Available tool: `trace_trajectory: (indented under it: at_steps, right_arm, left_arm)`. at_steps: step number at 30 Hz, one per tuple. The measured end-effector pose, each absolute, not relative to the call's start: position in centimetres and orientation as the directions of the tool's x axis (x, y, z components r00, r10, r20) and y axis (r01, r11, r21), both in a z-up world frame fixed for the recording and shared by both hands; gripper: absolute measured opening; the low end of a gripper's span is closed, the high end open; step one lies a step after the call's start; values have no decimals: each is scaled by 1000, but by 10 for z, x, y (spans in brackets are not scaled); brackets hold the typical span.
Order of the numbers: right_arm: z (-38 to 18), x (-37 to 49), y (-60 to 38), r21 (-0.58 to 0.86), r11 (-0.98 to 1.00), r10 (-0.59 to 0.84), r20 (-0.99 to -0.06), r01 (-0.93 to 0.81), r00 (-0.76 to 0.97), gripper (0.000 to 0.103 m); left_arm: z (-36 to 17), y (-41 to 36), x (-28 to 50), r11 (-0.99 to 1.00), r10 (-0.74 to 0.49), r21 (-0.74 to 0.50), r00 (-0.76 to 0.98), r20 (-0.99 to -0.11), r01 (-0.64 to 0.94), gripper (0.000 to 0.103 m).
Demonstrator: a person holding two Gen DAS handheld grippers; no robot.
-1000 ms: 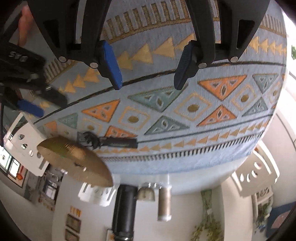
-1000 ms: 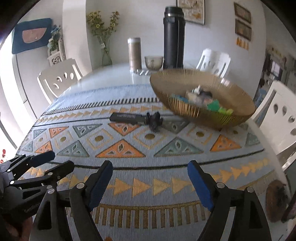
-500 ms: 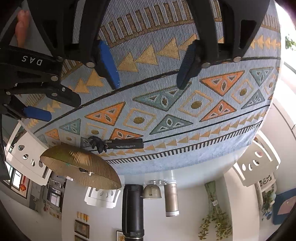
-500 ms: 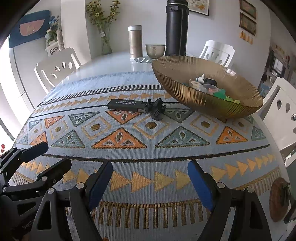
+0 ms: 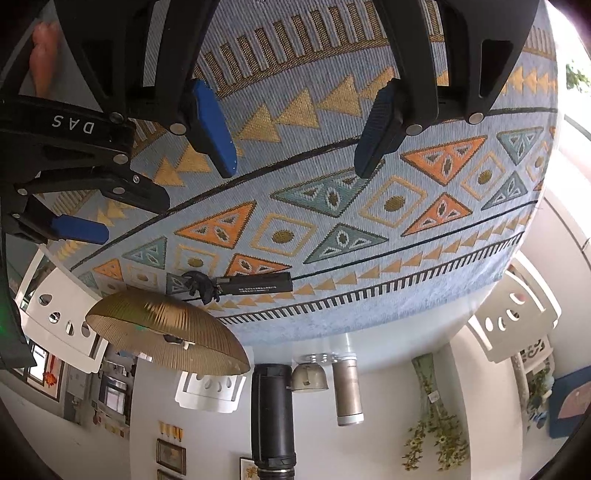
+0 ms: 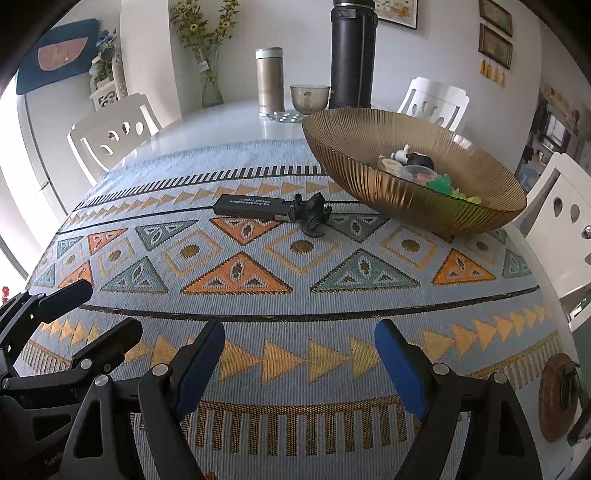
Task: Organize rigid objects
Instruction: 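Move both grippers back over the black stick and black figurine, then grasp the black USB stick with the left gripper while the right grasps the black figurine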
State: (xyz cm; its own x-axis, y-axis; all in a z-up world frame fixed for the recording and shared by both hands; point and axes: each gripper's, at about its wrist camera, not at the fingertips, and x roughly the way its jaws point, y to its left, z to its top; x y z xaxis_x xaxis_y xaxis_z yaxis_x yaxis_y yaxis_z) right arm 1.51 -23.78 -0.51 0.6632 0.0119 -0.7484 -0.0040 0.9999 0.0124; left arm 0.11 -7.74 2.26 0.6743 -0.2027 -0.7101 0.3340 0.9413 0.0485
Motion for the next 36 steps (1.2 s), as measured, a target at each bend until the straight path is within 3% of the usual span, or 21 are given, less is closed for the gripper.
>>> trace_trajectory:
  at_steps: [13, 18, 25, 30, 32, 34, 36]
  right_arm:
    - [-5, 17, -245, 43, 999, 26, -750, 10, 660, 82]
    - [-1, 14, -277, 190, 978, 81, -732, 89, 677, 82]
    - [-6, 20, -322, 380, 898, 141, -728, 224, 671, 82]
    - [-1, 52, -303, 342, 925, 178, -776, 166, 605, 82]
    - [4, 69, -290, 285, 950, 157, -786, 125, 598, 77]
    - [4, 83, -282, 232, 967, 128, -792, 101, 597, 63]
    - [-3, 93, -282, 204, 974, 105, -799, 102, 592, 60]
  left_arm:
    - [21, -79, 1, 937, -207, 52, 668, -715, 346, 64]
    - [24, -80, 16, 906, -273, 7, 596, -755, 424, 64]
    - [38, -104, 85, 802, -300, 107, 553, -777, 587, 64]
    - [26, -129, 136, 688, -403, 29, 416, -815, 725, 64]
    - [19, -143, 144, 636, -403, 61, 398, -824, 769, 64]
    - [14, -155, 146, 587, -405, 96, 393, -826, 804, 63]
    - [11, -162, 150, 541, -419, 103, 373, -828, 835, 63]
